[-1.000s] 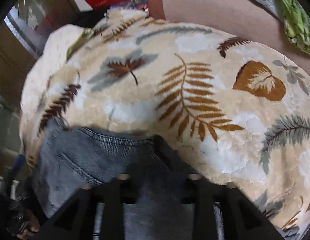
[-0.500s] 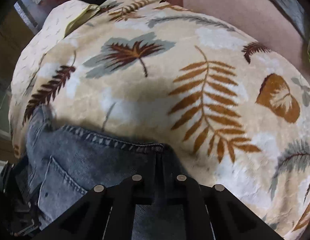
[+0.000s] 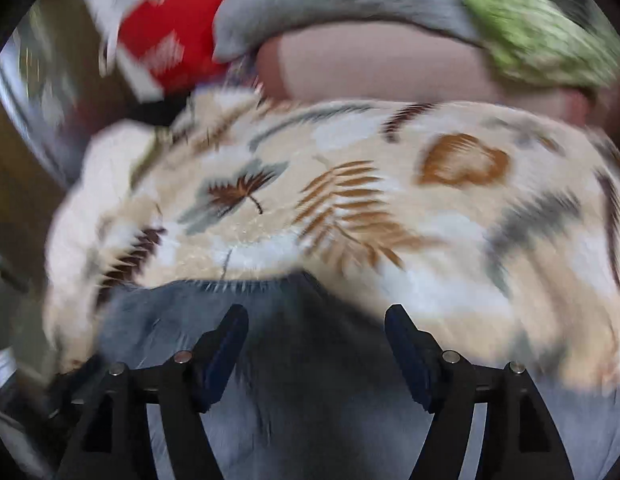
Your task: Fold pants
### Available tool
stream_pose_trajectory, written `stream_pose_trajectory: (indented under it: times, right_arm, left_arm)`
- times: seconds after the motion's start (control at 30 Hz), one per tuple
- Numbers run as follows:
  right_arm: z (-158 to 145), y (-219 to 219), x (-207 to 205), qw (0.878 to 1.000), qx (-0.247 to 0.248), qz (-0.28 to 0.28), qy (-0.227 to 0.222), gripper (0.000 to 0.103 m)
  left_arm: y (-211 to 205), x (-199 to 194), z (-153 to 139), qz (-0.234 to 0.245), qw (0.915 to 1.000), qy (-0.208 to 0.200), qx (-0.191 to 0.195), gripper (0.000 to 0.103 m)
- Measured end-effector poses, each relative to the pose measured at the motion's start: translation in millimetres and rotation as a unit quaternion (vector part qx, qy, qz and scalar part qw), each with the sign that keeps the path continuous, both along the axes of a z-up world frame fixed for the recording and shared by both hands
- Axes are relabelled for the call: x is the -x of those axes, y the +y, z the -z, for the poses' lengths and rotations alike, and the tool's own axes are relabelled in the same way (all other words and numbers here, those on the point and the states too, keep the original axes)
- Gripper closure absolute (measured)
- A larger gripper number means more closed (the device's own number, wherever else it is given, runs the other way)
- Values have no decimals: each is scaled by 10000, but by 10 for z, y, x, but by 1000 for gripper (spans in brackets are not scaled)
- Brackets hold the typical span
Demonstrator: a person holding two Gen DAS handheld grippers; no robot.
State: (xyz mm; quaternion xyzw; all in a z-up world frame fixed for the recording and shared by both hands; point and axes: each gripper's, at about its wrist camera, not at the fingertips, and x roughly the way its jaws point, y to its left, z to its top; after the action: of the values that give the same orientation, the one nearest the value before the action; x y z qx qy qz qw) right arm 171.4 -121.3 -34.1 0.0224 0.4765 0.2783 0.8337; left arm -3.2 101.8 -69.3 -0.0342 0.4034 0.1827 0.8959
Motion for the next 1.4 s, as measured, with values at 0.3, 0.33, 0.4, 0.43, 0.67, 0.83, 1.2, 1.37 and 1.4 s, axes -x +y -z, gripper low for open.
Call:
stream_pose_trajectory:
  times: [0.3,0.33,0.4,0.43,0.67,0.83,1.2,1.37,1.4]
  right_arm:
    - [399,-2674,1095,9505,-2111,2019,1064,29]
    - [481,-2860,1095,9435,-2224,2201,1089,29]
    - [726,-3194,1056,9301,-2205,2690,1184,29]
    - [850,-3383,1040,9137,-2519,2912,1303,33]
    - [405,-3751,1128,8997,-3230,2852,694,31]
    - [195,-3688,689,9386,-2136,2587,810,31]
    - [680,-2997,-367,9681,1494,1850,785,34]
    - [455,-3108,-229,9641,1176,2304,600,34]
    - [375,-3163,-157,9640,1016,2392,562,32]
  left_arm:
    - [-468,120,-402,685,9950,-682,-254,28]
    - [-560,48,-307,824,9952,-436,-283,26]
    - [-598,-116,-46,845,9960,173,-232,26]
    - [-586,-207,145,808,9947,569,-277,24]
    - [-732,-95,-166,817,9953,110,-507,24]
    - [-956,-139,-159,1161,9919,120,-502,24]
    - [-1028,-92,70,1246,9906,299,-472,24]
    - [-1041,-69,-51,1294,9909,88,-366,24]
    - [-1055,-65,-69,1324,9906,53,-346,24]
